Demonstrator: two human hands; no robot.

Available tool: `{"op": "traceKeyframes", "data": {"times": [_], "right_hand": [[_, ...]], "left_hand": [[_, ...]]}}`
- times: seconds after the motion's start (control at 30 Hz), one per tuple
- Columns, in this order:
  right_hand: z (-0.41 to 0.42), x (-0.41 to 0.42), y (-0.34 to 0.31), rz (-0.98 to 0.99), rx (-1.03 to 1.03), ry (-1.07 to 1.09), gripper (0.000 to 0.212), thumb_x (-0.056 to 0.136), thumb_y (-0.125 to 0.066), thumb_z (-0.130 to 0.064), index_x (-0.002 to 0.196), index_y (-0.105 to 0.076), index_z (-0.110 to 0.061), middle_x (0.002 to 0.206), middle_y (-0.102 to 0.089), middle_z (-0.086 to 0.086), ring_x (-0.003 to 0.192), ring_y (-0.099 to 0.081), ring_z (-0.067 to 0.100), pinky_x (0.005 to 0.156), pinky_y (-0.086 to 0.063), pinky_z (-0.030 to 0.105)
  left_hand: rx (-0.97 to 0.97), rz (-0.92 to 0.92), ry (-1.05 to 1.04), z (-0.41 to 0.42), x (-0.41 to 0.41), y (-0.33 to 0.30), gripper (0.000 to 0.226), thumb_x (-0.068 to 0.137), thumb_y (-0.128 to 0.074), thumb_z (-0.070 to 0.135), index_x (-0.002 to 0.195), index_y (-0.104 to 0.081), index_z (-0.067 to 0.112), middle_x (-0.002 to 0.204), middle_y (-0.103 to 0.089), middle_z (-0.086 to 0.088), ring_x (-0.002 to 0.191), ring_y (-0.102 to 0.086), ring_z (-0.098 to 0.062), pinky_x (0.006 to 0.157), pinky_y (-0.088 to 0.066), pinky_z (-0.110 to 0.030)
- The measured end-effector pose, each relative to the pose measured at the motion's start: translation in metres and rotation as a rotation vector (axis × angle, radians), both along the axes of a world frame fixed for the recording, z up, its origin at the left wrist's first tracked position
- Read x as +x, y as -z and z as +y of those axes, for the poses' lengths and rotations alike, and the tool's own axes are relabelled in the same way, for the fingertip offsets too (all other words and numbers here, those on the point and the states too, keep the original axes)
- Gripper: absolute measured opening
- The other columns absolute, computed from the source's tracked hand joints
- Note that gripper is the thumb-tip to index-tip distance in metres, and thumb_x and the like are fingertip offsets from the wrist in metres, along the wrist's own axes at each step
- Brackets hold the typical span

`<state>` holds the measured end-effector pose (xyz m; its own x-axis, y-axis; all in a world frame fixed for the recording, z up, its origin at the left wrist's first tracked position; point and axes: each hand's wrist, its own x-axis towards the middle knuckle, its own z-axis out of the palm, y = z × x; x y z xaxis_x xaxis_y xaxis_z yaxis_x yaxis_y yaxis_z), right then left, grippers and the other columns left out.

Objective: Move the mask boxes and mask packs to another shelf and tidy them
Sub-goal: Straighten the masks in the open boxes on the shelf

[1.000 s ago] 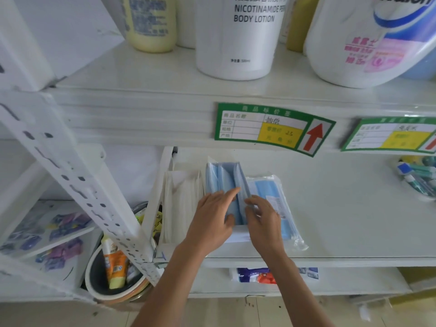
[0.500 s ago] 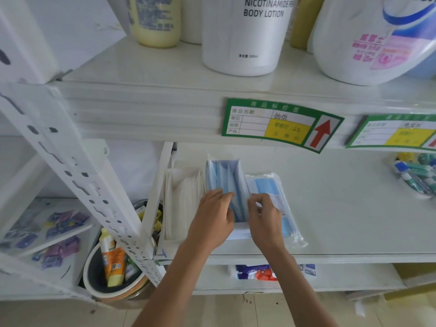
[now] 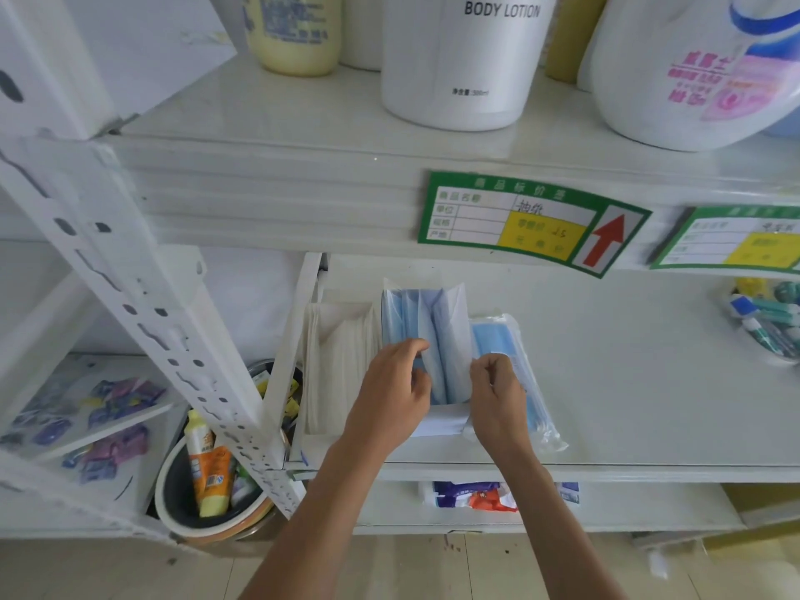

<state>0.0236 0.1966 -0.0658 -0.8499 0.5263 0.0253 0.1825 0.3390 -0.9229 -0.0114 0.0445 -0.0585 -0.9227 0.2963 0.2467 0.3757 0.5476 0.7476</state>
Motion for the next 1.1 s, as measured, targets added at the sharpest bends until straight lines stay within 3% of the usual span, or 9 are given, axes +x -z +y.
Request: {"op": "traceKeyframes", "data": {"times": [0.23, 0.3, 0.37, 0.43, 0.57, 0.8, 0.93, 1.0, 1.1], "right_hand": [[-0.002, 0.002, -0.004, 0.007, -0.025, -0.030, 0.020, 0.102, -0.047, -0.021, 0.083, -0.052, -0.019, 0.073, -0.052, -0.004, 0.059, -0.044, 0.003, 0.050, -0.036, 0.012], [-0.006, 0.004, -0.005, -0.001, 0.081, -0.131, 0.017, 0.101, -0.047, -0.023, 0.087, -0.056, -0.023, 0.094, -0.060, -0.004, 0.083, -0.052, -0.001, 0.069, -0.041, 0.014], [-0.012, 0.006, -0.006, 0.017, 0.287, -0.220, 0.013, 0.101, -0.051, -0.021, 0.091, -0.059, -0.022, 0.129, -0.052, -0.008, 0.119, -0.044, 0.004, 0.094, -0.038, 0.023], [-0.018, 0.008, -0.008, 0.058, 0.474, -0.249, 0.010, 0.100, -0.055, -0.021, 0.094, -0.063, -0.021, 0.142, -0.047, -0.005, 0.133, -0.038, 0.012, 0.106, -0.035, 0.031], [-0.026, 0.015, -0.012, 0.071, 0.643, -0.295, 0.011, 0.096, -0.059, -0.021, 0.098, -0.070, -0.023, 0.122, -0.063, -0.007, 0.124, -0.050, 0.016, 0.109, -0.034, 0.037], [-0.023, 0.021, -0.018, 0.134, 0.620, -0.330, 0.022, 0.097, -0.051, -0.007, 0.098, -0.068, -0.021, 0.096, -0.069, -0.012, 0.090, -0.052, 0.002, 0.108, -0.040, 0.048], [-0.014, 0.018, -0.020, 0.180, 0.542, -0.238, 0.020, 0.091, -0.064, 0.002, 0.103, -0.074, -0.010, 0.099, -0.072, 0.000, 0.091, -0.066, 0.016, 0.091, -0.051, 0.022], [-0.009, 0.018, -0.020, 0.206, 0.489, -0.155, 0.022, 0.086, -0.068, 0.005, 0.099, -0.076, -0.011, 0.096, -0.073, -0.002, 0.087, -0.067, 0.010, 0.081, -0.045, 0.005], [-0.004, 0.016, -0.020, 0.188, 0.334, -0.024, 0.026, 0.085, -0.068, 0.003, 0.097, -0.076, -0.019, 0.095, -0.072, -0.013, 0.091, -0.064, -0.004, 0.079, -0.042, 0.000]], "left_hand": [[0.046, 0.025, -0.015, -0.001, -0.002, -0.002, 0.031, 0.094, -0.057, 0.005, 0.123, -0.062, 0.016, 0.115, -0.069, 0.002, 0.106, -0.064, -0.012, 0.093, -0.052, -0.028], [0.050, 0.024, -0.015, -0.002, -0.002, -0.003, 0.031, 0.095, -0.056, 0.003, 0.122, -0.063, 0.015, 0.115, -0.070, 0.001, 0.106, -0.065, -0.012, 0.094, -0.053, -0.028], [0.073, 0.019, -0.025, -0.002, -0.002, -0.003, 0.030, 0.097, -0.051, 0.003, 0.121, -0.065, 0.015, 0.113, -0.071, 0.001, 0.104, -0.066, -0.011, 0.094, -0.053, -0.026], [0.110, 0.010, -0.037, -0.001, -0.002, -0.004, 0.024, 0.101, -0.049, 0.010, 0.117, -0.066, 0.017, 0.105, -0.072, 0.005, 0.095, -0.066, -0.005, 0.088, -0.053, -0.021], [0.168, 0.006, -0.037, -0.001, -0.002, -0.004, 0.008, 0.102, -0.057, 0.025, 0.105, -0.064, 0.022, 0.088, -0.065, 0.018, 0.086, -0.064, 0.006, 0.071, -0.052, -0.010], [0.176, -0.026, -0.079, -0.002, -0.005, -0.002, 0.020, 0.093, -0.069, 0.013, 0.109, -0.058, 0.018, 0.092, -0.067, 0.010, 0.082, -0.064, 0.003, 0.073, -0.047, -0.004], [0.248, -0.027, -0.110, -0.003, -0.003, -0.006, 0.038, 0.090, -0.068, 0.008, 0.121, -0.052, 0.024, 0.085, -0.071, 0.008, 0.078, -0.067, 0.000, 0.066, -0.048, -0.006], [0.298, -0.024, -0.138, -0.005, -0.002, -0.008, 0.042, 0.089, -0.068, 0.009, 0.124, -0.051, 0.026, 0.079, -0.072, 0.012, 0.077, -0.067, -0.003, 0.067, -0.048, -0.009], [0.397, -0.031, -0.172, -0.007, -0.001, -0.012, 0.042, 0.090, -0.066, 0.009, 0.124, -0.052, 0.030, 0.075, -0.070, 0.012, 0.073, -0.066, -0.010, 0.066, -0.050, -0.016]]}}
